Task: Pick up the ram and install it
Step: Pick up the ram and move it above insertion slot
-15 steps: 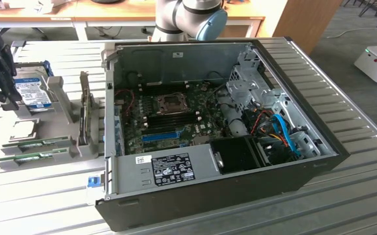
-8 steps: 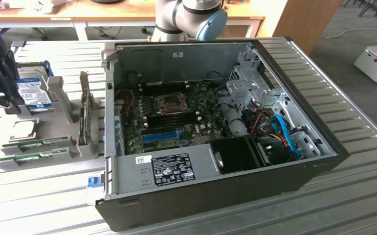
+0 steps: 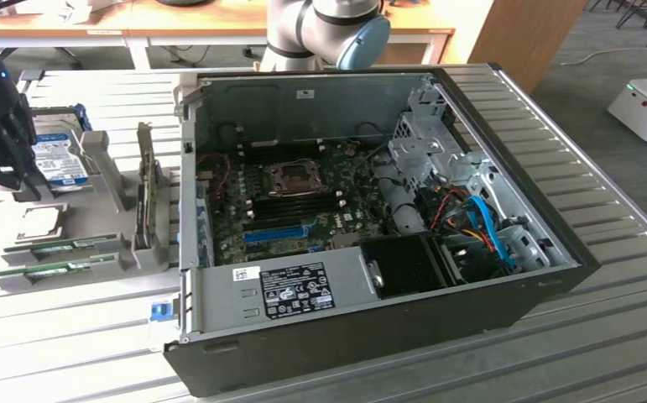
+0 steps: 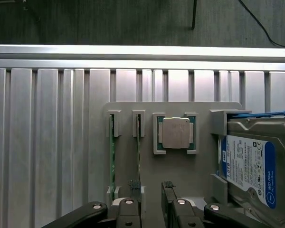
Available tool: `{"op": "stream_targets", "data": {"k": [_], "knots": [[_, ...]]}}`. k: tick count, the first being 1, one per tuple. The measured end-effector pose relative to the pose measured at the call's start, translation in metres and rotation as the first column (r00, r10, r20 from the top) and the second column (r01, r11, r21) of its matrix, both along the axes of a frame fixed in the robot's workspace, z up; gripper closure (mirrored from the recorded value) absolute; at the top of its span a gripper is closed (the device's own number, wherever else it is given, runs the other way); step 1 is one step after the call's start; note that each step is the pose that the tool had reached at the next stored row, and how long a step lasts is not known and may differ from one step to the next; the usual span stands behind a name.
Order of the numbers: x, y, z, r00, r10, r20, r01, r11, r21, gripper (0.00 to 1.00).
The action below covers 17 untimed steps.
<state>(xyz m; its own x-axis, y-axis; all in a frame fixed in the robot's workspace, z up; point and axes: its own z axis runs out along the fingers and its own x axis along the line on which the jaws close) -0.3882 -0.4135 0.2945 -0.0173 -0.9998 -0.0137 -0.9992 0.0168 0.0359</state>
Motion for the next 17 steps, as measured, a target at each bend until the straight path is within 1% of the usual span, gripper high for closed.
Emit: {"op": "stream_targets", "data": {"k": [17], "knots": [[0.0,0.0,-0.0197,1.0,0.0,0.0,0.0,1.0,0.0,0.69]]}}
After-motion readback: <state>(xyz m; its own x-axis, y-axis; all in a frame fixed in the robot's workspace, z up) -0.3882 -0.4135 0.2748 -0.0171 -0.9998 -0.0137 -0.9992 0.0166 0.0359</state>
